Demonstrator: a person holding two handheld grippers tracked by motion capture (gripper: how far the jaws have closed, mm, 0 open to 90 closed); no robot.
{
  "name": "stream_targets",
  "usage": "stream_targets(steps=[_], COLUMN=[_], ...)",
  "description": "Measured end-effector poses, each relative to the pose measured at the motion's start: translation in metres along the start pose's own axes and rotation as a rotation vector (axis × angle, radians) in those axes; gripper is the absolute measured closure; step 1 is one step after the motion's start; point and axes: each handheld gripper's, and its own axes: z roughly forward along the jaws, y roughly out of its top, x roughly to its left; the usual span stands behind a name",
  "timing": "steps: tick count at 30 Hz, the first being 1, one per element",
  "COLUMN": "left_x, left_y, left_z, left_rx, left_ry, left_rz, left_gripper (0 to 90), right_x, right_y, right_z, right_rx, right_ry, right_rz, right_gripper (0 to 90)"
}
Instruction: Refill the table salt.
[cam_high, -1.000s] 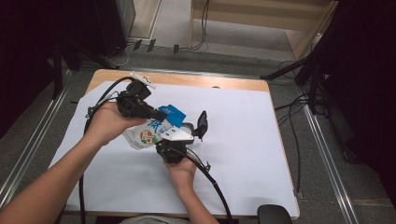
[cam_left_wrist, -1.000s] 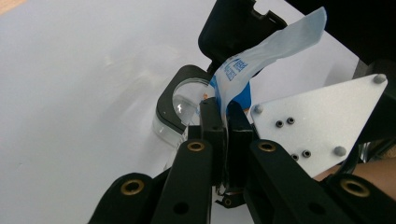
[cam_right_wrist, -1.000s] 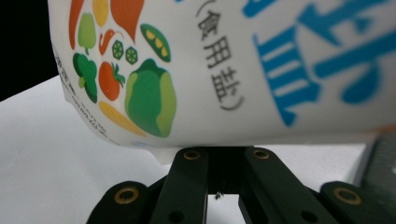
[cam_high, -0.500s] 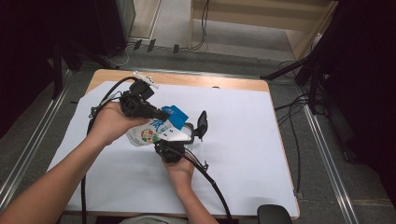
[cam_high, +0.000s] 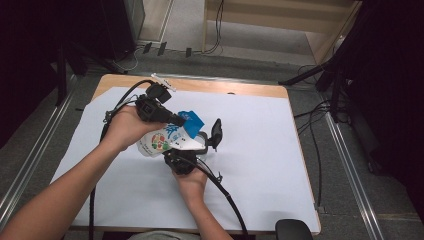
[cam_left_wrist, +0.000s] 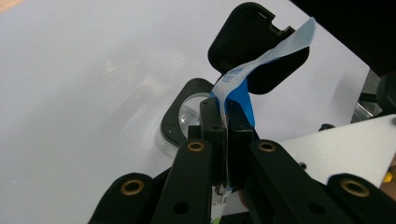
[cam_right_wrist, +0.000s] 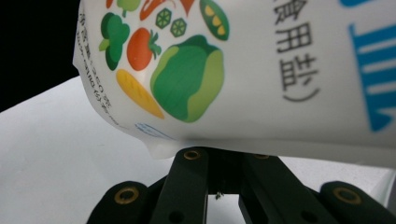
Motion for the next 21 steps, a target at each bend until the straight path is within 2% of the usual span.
stream_targets(steps=[11,21], left_x=[-0.001,-0.002], left_y=[0.004,0.005], left_z=[0.006,0.004], left_rx=[0.012,0.007], left_ry=[-0.012,-0.008], left_rz=[-0.013,-0.018], left_gripper=[90.0,90.0], right_x=[0.001,0.001], right_y=[0.002,0.004], right_z=[0.003,0.012], right_rx=[-0.014,-0.018], right_ry=[0.017,0.020], right_rz=[0.010,-0.006], right_gripper=[90.0,90.0])
